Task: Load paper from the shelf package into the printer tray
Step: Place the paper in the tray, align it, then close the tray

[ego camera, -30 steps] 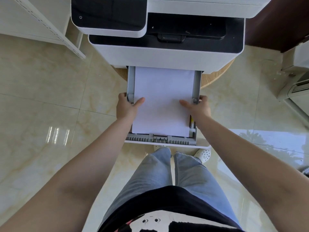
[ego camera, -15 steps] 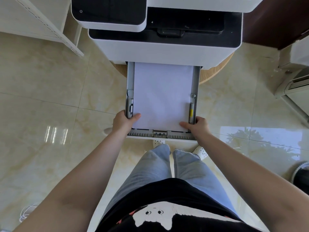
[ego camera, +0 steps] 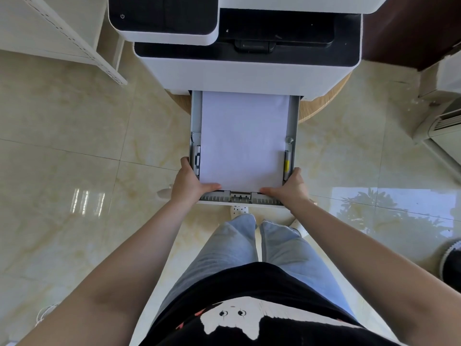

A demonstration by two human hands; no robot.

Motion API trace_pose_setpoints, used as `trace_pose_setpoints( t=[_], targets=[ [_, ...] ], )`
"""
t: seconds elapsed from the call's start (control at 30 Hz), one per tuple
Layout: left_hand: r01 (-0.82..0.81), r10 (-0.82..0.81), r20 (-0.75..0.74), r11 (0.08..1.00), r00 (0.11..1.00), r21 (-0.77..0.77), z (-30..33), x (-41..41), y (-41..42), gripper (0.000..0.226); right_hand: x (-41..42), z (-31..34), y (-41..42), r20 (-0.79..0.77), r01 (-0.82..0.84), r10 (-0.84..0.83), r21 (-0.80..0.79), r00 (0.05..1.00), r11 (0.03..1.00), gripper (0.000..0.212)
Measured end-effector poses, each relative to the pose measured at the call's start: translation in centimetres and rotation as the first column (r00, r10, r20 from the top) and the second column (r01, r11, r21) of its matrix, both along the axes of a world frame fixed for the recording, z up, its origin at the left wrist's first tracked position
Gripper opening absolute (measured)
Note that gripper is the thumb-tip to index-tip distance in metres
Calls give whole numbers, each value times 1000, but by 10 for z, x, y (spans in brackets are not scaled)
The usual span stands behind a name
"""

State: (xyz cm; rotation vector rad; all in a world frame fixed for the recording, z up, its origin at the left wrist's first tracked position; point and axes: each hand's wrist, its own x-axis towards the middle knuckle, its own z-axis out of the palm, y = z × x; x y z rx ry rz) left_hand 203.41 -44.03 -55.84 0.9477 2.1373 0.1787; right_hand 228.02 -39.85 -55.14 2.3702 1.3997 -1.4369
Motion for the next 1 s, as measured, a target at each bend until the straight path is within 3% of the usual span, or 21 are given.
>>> trace_pose_setpoints(
  t=[0.2,0.27,0.33,0.43,0.5,0.53,0.6,0.87,1.0],
  targets=[
    [6,-4,-60,1000,998,30,1,4,-2,112,-2,0,-1,19,11,-11,16,1000,1000,78],
    [-1,1,8,1000,1000,26,2,1,-1,109,2,-1,0,-38,26,-25,11,999,1000,76],
    [-80,76,168,997,983,19,5,-6,0,93,11,0,2,-145,71,-74,-25,987,997,78],
    [-357,354,448,931,821,-81,12,-20,4,68,24,5,9,-304,258,-284,-122,910,958,74],
    [-496,524,534,843,664,-210,9,-30,7,69,31,7,13,-429,441,-504,-245,750,863,54],
    [-512,560,552,819,617,-259,7,-34,8,68,33,8,14,-469,495,-583,-309,664,812,47],
    [-483,576,590,811,566,-329,3,-37,11,66,35,7,14,-488,531,-643,-365,590,765,42],
    [-388,585,576,811,571,-438,-1,-35,16,78,27,7,15,-451,580,-675,-351,583,735,37],
    [-500,610,547,789,573,-357,0,-29,14,74,24,8,15,-438,581,-673,-344,595,738,41]
  ],
)
